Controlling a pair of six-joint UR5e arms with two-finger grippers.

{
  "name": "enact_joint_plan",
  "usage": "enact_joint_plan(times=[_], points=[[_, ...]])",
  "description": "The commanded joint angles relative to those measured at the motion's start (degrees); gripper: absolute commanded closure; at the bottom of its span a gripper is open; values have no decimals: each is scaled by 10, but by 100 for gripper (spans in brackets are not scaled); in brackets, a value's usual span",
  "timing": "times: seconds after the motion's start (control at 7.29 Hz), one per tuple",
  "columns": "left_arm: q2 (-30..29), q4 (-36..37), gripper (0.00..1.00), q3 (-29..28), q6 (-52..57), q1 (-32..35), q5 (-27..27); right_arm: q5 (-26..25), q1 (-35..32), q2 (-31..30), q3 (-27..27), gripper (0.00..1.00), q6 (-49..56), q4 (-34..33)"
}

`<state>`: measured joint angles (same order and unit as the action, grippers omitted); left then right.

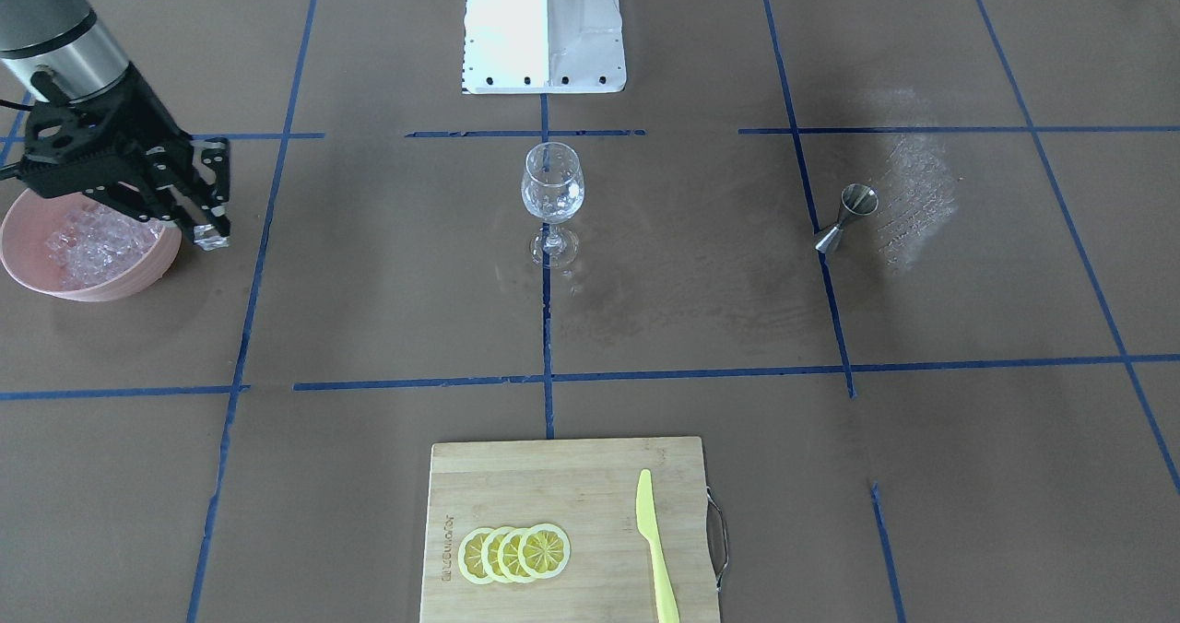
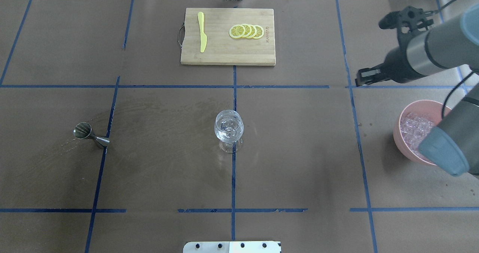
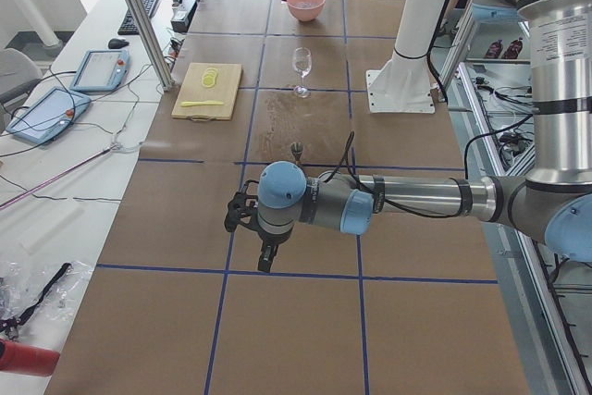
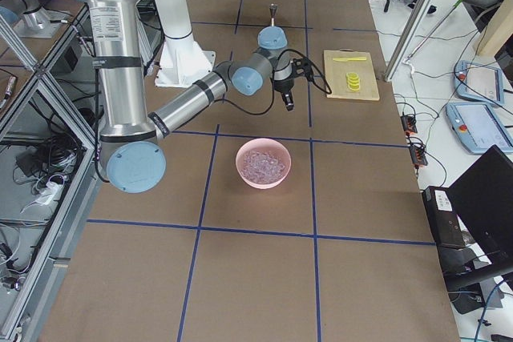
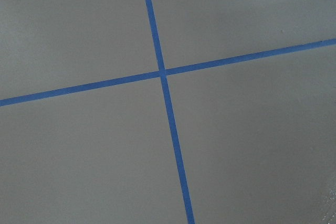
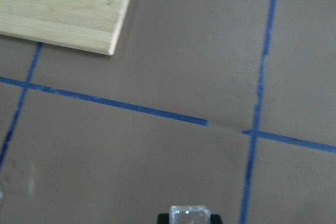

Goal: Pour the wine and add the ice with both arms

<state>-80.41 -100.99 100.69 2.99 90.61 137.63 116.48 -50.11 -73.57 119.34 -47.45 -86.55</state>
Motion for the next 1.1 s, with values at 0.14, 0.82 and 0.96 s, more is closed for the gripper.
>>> enact_joint_plan(times=[0.14,0.82,0.96], points=[[0,-1,0,1,0,0,3,-53,94,187,0,100,-127,-154],[0,0,0,-1,0,0,4,-214,238,307,-88,100,-179,-218],[0,0,0,-1,0,0,4,-216,244,311,-89,100,-179,-223]])
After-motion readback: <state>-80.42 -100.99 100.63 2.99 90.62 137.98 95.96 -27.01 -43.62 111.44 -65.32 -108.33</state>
